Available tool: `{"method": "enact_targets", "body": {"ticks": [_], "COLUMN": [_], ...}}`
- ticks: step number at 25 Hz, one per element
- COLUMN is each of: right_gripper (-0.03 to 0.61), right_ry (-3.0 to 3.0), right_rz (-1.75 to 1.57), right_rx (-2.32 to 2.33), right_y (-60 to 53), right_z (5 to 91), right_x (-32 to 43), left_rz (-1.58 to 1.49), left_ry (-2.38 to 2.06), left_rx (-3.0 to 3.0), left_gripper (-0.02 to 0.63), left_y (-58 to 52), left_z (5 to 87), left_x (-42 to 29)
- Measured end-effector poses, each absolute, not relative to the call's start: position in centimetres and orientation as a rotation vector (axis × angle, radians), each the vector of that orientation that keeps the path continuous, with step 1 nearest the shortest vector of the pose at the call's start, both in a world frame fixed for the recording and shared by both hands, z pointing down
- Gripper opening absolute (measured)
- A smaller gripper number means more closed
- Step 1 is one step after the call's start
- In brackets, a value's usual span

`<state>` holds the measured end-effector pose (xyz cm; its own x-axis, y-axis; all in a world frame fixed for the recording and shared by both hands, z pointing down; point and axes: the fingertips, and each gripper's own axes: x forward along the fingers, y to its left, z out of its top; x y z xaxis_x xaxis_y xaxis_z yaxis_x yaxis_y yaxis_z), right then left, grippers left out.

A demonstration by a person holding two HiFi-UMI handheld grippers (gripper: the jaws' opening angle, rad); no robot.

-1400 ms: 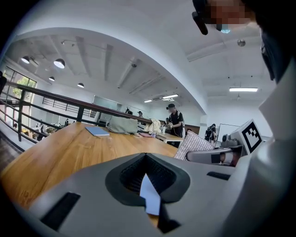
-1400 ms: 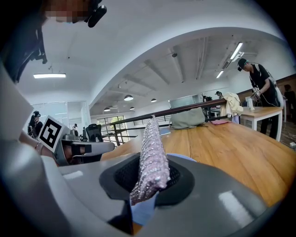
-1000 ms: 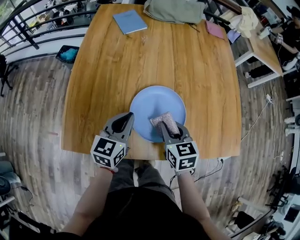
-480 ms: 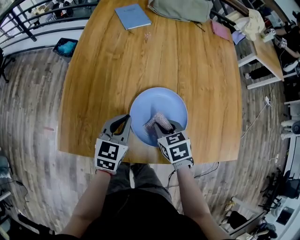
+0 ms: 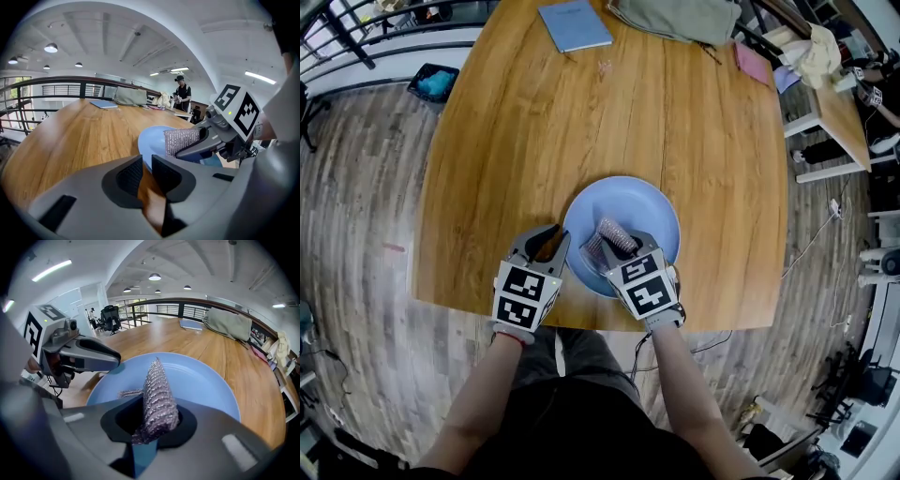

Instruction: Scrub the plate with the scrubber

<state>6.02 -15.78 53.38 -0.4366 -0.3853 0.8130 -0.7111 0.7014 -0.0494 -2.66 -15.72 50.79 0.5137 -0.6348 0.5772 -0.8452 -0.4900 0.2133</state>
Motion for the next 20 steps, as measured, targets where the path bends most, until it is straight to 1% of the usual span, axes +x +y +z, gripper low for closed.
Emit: {"method": "enact_targets", "body": {"ticks": [2, 3, 11, 16, 18, 20], "right_gripper": [0.077, 0.077, 0.077, 0.077, 0.077, 0.075], "right_ry": [-2.08, -2.084, -2.086, -2.081, -2.068, -2.049], "right_rz": [0.486, 0.489, 0.41, 0.26, 0.176, 0.08], "right_rx": [0.822, 0.815, 0.759, 0.743, 0.732, 0.719], "right_y": [-16.1, -16.2, -18.3, -20.4, -21.3, -22.2], "right_z": [53.4, 53.4, 53.4, 53.3, 53.3, 53.3], "right_x": [5.6, 5.3, 3.9, 3.3, 3.4, 3.8], "left_rz": [0.59, 0.584, 0.588, 0.604, 0.611, 0.63], "left_ry": [-1.197, -1.189, -1.163, -1.175, -1.173, -1.181], "left_rx": [2.264, 2.26, 2.263, 2.26, 2.263, 2.274], "left_gripper": [0.049, 0.025, 0.02, 0.015, -0.003, -0.003], "left_y": [-15.7, -15.6, -15.6, -15.6, -15.6, -15.6], "left_z": [51.0, 51.0, 50.9, 50.9, 50.9, 50.8], "left_x": [-2.6, -2.6, -2.6, -2.7, -2.5, -2.4]}}
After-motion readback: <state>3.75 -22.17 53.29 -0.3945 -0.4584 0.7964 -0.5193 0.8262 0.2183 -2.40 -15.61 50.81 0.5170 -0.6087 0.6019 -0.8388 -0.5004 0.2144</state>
